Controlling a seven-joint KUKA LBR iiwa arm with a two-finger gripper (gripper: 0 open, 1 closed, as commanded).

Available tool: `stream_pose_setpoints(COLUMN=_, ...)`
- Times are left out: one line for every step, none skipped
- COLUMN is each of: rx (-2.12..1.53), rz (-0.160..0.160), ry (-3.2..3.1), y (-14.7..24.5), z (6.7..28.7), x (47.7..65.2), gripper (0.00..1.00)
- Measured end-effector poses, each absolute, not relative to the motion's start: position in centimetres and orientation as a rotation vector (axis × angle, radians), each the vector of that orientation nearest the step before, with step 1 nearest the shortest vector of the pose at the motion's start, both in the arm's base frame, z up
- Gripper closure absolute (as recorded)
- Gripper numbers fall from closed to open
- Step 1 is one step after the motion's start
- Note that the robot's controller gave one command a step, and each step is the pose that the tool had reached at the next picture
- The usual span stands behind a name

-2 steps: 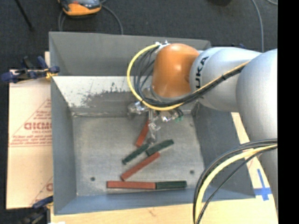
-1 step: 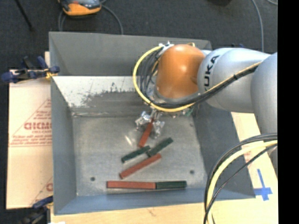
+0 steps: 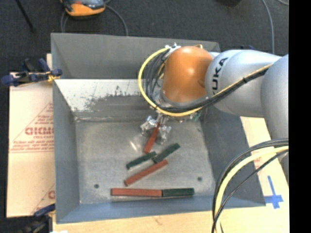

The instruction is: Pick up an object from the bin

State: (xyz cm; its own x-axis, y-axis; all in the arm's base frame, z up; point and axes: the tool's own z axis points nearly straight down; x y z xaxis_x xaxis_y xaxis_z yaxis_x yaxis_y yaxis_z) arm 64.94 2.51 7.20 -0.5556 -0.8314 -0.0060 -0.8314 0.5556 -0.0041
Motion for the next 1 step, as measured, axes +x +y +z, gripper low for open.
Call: stream_pose_setpoints(rx=-1.476, rz=0.0, ry=2.765, y=2.52, z=7.36, x=64.92, gripper=1.0)
